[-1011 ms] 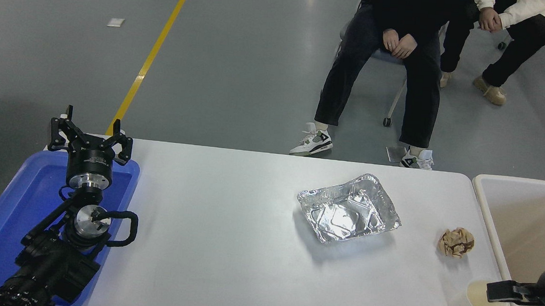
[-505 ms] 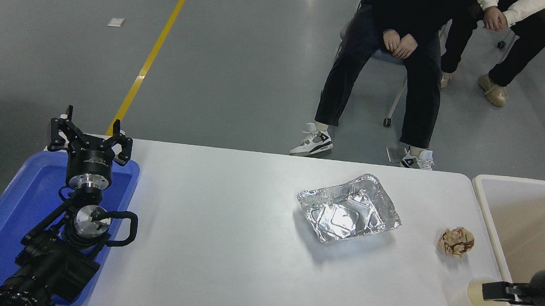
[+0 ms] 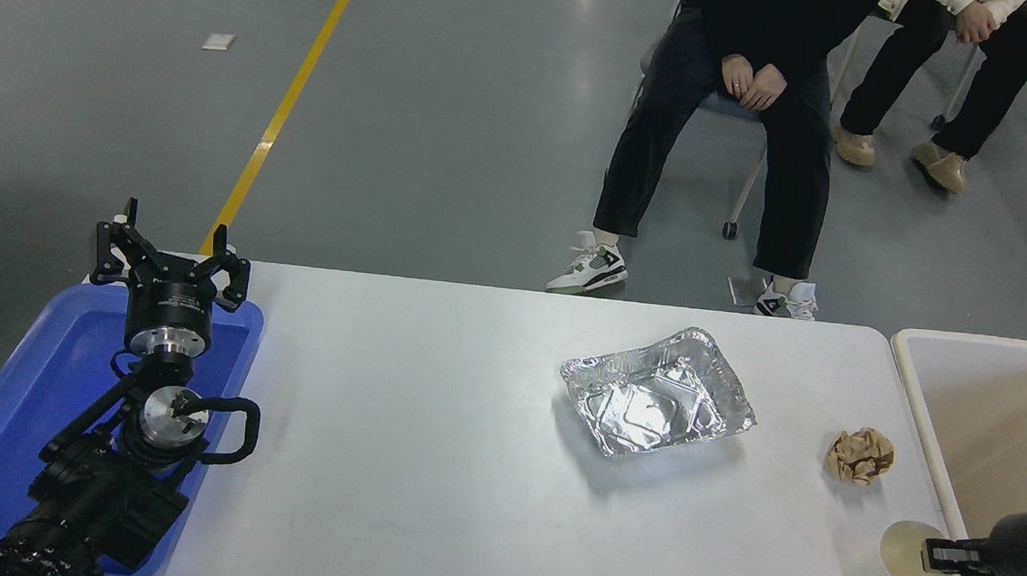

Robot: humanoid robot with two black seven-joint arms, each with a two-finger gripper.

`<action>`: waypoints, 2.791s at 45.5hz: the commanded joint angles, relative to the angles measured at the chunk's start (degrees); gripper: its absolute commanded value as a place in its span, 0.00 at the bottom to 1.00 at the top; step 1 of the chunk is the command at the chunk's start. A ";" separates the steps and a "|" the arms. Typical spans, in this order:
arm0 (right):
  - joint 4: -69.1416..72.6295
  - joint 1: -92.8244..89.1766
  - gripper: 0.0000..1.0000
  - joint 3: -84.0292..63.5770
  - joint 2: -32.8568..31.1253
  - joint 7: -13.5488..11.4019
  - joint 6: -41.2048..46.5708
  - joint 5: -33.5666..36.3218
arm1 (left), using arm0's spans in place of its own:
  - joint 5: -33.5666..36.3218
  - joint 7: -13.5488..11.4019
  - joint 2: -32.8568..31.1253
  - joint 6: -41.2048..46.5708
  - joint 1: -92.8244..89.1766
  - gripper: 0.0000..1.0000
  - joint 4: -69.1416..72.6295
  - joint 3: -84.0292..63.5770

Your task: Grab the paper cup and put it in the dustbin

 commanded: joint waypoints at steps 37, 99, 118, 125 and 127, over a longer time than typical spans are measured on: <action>10.66 34.55 0.00 -1.39 -15.43 -0.32 26.20 -2.03 | 0.02 0.00 0.00 0.00 0.00 0.99 0.00 0.03; -38.19 12.89 0.00 17.39 -7.70 -0.76 -2.79 38.11 | 0.02 0.00 0.00 0.00 0.00 0.99 0.00 -0.05; -75.47 -19.30 0.00 50.02 14.80 -0.67 -2.70 44.63 | -0.06 0.00 0.00 0.00 0.00 0.99 0.00 0.03; -75.65 -25.19 0.00 55.99 17.70 -0.76 -4.10 44.72 | -0.06 0.00 0.00 0.00 0.00 0.99 0.00 0.03; -75.65 -27.03 0.00 57.49 18.67 -0.76 -4.54 44.72 | -0.06 0.00 0.00 0.00 0.00 0.99 0.00 0.03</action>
